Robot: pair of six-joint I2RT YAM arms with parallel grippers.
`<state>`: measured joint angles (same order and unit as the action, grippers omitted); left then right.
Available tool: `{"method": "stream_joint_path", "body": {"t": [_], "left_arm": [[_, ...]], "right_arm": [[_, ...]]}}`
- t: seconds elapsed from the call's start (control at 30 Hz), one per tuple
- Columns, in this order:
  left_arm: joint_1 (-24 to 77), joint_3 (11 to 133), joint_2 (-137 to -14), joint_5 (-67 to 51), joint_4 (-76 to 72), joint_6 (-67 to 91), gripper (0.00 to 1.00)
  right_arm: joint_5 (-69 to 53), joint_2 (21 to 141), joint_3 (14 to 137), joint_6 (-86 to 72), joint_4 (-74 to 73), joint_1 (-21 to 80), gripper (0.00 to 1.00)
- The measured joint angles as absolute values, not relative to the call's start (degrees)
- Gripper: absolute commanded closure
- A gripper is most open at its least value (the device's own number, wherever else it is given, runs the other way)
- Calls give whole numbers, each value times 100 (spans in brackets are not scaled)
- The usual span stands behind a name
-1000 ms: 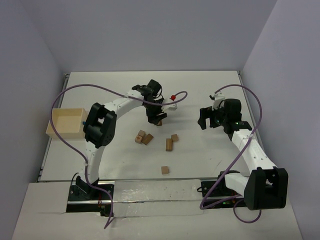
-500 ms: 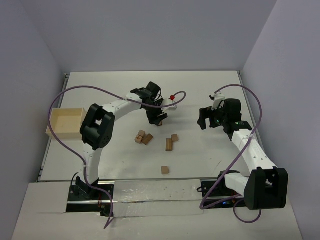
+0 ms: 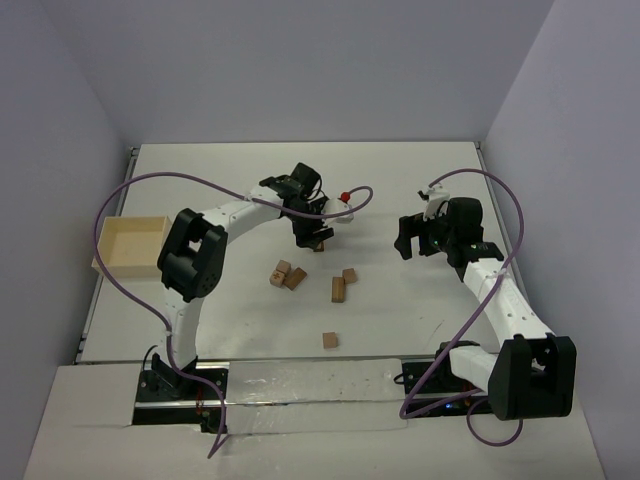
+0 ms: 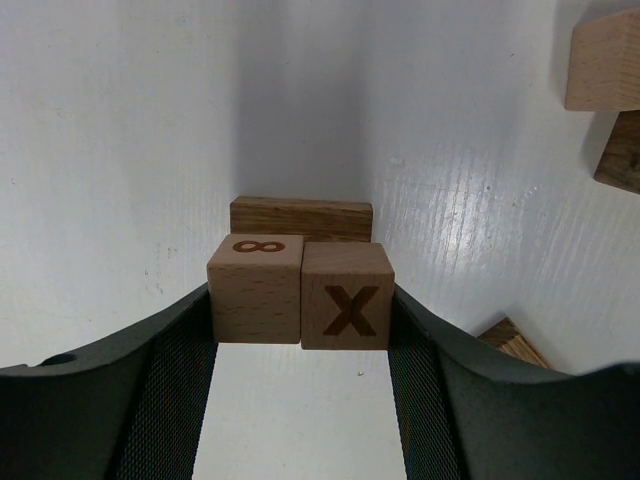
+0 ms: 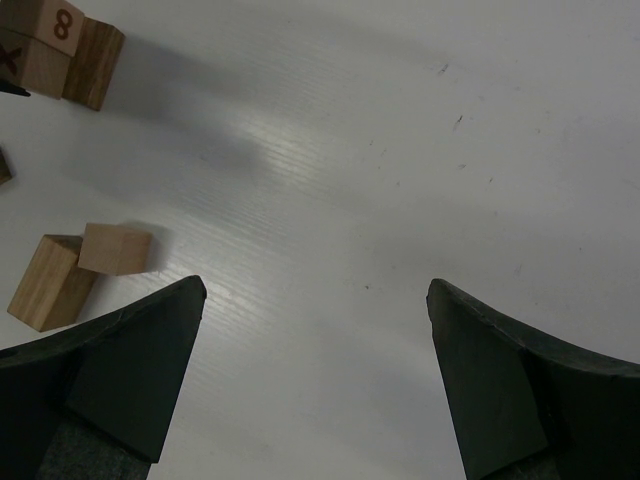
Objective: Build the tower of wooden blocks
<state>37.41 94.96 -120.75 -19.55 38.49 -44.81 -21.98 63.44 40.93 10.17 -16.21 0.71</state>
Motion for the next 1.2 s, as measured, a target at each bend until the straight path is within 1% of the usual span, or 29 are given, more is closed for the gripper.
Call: {"method": "stream_joint_path", "body": {"t": [0.53, 1.2], "left_arm": [[3741, 9496, -12081, -1955, 3830, -4531, 95], [3786, 9498, -12195, -1951, 3716, -4573, 91]], "right_arm": [[-2199, 6346, 4093, 1028, -1626, 71, 0], [-2204, 6359, 4093, 1037, -1632, 71, 0]]}}
